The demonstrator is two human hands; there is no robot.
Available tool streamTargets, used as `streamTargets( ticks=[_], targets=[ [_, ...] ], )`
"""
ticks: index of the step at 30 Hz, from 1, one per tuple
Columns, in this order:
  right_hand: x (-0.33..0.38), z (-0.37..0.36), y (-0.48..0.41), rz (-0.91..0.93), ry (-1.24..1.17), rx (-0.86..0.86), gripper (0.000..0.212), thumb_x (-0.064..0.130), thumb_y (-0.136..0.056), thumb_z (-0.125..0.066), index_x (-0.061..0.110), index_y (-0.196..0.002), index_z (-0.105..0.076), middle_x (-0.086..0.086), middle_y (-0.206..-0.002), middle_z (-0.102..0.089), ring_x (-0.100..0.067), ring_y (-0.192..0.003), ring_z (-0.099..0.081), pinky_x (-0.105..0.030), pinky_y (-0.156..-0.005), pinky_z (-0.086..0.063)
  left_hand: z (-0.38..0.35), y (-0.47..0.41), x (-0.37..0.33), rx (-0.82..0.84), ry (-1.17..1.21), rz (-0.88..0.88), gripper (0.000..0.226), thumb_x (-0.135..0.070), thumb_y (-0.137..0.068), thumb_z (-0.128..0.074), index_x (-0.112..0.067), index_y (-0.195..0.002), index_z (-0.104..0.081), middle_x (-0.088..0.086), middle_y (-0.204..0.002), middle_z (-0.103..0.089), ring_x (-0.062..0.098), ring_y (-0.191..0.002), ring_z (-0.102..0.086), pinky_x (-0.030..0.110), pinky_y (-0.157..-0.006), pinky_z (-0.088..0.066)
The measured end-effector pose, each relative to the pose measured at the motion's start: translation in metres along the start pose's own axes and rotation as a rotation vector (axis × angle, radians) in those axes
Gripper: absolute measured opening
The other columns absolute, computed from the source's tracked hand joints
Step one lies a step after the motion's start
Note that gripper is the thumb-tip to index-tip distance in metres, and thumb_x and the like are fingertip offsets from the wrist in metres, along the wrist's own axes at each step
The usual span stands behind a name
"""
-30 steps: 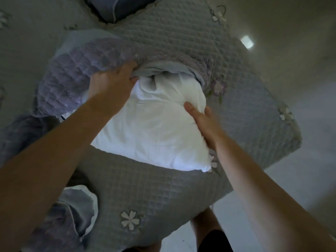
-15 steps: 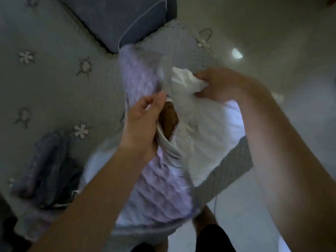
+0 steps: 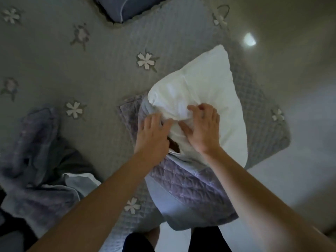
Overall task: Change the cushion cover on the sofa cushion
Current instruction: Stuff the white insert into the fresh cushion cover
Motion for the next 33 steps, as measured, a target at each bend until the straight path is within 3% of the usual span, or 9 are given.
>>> streamTargets(
  ticks=[3,5,9,13,17,21,25,28,33],
  targets=[
    [-0.005,-0.004,0.010,0.043,-0.025,-0.069,0.052,0.043,-0.086,-0.069,0.018,-0.130,-0.057,-0.014,-0.123,-0.054,-0.031,-0.116,-0.050,-0.043,-0.098,-0.040,-0.011,-0.014,0.002,-0.039,-0.090,-0.297,0.024,-0.027,-0.077,-0.062,-0.013,-0.097,-0.064,0.010,-0.100,-0.063,0.034,-0.098,-0.054,0.047,-0.078,-0.045],
    [-0.007,-0.008,0.011,0.061,0.017,-0.004,0.056,0.038,-0.089,-0.066,0.019,-0.139,-0.050,-0.014,-0.131,-0.052,-0.035,-0.127,-0.046,-0.046,-0.109,-0.034,-0.015,-0.017,0.018,-0.005,-0.156,-0.318,0.028,-0.035,-0.091,-0.048,-0.014,-0.084,-0.064,0.008,-0.082,-0.064,0.031,-0.086,-0.055,0.044,-0.074,-0.043],
    [-0.014,-0.012,-0.006,-0.093,0.080,0.158,0.066,0.032,-0.091,-0.064,0.021,-0.149,-0.034,-0.016,-0.148,-0.040,-0.036,-0.145,-0.024,-0.048,-0.121,-0.016,-0.007,-0.006,0.061,0.389,-0.255,-0.017,0.050,-0.060,-0.093,-0.036,-0.020,-0.067,-0.055,0.001,-0.066,-0.060,0.022,-0.066,-0.055,0.031,-0.063,-0.041],
    [0.017,-0.013,-0.030,-0.250,-0.043,0.178,0.075,0.025,-0.088,-0.059,0.020,-0.153,-0.023,-0.016,-0.158,-0.023,-0.034,-0.150,-0.008,-0.051,-0.122,-0.004,-0.006,0.010,0.087,0.711,-0.286,0.225,0.052,-0.073,-0.079,-0.046,-0.023,-0.064,-0.051,-0.007,-0.068,-0.055,0.015,-0.072,-0.058,0.030,-0.074,-0.049],
    [0.054,-0.013,-0.035,-0.218,-0.146,0.087,0.085,0.048,-0.087,-0.054,0.021,-0.155,-0.010,-0.022,-0.162,-0.002,-0.040,-0.149,0.006,-0.059,-0.118,0.000,-0.011,0.013,0.072,0.638,-0.427,0.175,0.019,-0.037,-0.082,-0.059,-0.022,-0.071,-0.054,-0.004,-0.080,-0.061,0.019,-0.084,-0.060,0.031,-0.076,-0.046],
    [0.058,-0.030,-0.028,-0.223,0.019,0.248,0.120,0.076,-0.070,-0.061,0.028,-0.155,0.009,-0.023,-0.160,0.017,-0.048,-0.146,0.014,-0.066,-0.113,0.003,-0.013,0.013,0.069,0.556,-0.313,0.190,0.014,-0.018,-0.087,-0.057,-0.018,-0.073,-0.058,0.004,-0.079,-0.068,0.025,-0.075,-0.065,0.031,-0.063,-0.046],
    [0.042,-0.028,-0.016,-0.212,0.080,0.270,0.121,0.038,-0.072,-0.081,0.029,-0.155,0.007,-0.018,-0.162,-0.001,-0.045,-0.144,-0.016,-0.059,-0.112,-0.030,-0.014,0.016,0.074,0.171,-0.029,0.169,0.019,-0.018,-0.088,-0.058,-0.006,-0.102,-0.057,0.013,-0.079,-0.066,0.032,-0.058,-0.059,0.029,-0.047,-0.029],
    [0.030,-0.009,-0.011,-0.152,-0.012,0.123,0.114,0.018,-0.069,-0.081,0.027,-0.156,-0.007,-0.014,-0.148,-0.033,-0.036,-0.124,-0.042,-0.050,-0.095,-0.048,-0.010,0.012,0.065,0.188,-0.057,0.046,0.030,-0.025,-0.090,-0.055,-0.010,-0.116,-0.051,0.009,-0.084,-0.067,0.031,-0.063,-0.061,0.028,-0.046,-0.026],
    [0.007,0.018,0.009,-0.068,-0.051,0.041,0.115,0.008,-0.063,-0.084,0.026,-0.155,-0.017,-0.012,-0.112,-0.048,-0.028,-0.097,-0.048,-0.044,-0.083,-0.052,-0.001,-0.019,0.053,0.260,-0.116,-0.071,0.021,-0.038,-0.092,-0.051,-0.022,-0.101,-0.063,0.000,-0.093,-0.066,0.022,-0.084,-0.063,0.030,-0.057,-0.036]
  ],
)
Point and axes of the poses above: each hand's wrist, its own y-axis away from the middle knuckle, its own z-axis out of the back of the hand, x = y × z, the point moved 1 cm from there along -y, towards the middle knuckle
